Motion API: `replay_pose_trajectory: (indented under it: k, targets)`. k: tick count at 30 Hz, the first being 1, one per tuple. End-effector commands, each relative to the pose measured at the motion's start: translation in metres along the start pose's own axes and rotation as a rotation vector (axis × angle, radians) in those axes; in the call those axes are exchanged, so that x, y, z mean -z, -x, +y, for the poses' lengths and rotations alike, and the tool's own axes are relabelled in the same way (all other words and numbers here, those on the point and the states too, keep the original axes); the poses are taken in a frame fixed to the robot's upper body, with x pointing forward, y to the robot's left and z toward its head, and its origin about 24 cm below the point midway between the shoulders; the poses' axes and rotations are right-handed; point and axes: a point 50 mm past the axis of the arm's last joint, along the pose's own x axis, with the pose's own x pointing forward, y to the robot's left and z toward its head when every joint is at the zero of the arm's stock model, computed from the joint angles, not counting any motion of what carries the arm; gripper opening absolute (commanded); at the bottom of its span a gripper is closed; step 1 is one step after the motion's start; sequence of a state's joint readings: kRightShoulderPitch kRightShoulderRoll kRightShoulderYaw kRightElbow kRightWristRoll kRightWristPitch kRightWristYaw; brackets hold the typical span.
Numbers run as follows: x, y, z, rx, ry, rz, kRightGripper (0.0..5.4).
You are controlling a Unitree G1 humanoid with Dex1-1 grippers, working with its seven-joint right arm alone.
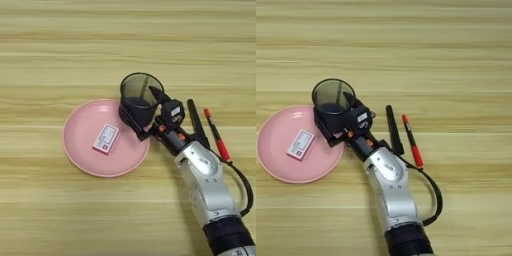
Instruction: Move the objects on the table
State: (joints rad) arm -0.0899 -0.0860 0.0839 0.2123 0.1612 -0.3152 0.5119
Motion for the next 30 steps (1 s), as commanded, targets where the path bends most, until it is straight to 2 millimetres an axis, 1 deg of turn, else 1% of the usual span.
replay_pose_trajectory:
  k: [1, 30]
  targets:
    - [-0.018, -0.012, -0.001, -0.024, 0.052, -0.08, 4.66]
    - [-0.005, -0.013, 0.007, -0.071, 0.081, -0.006, 4.66]
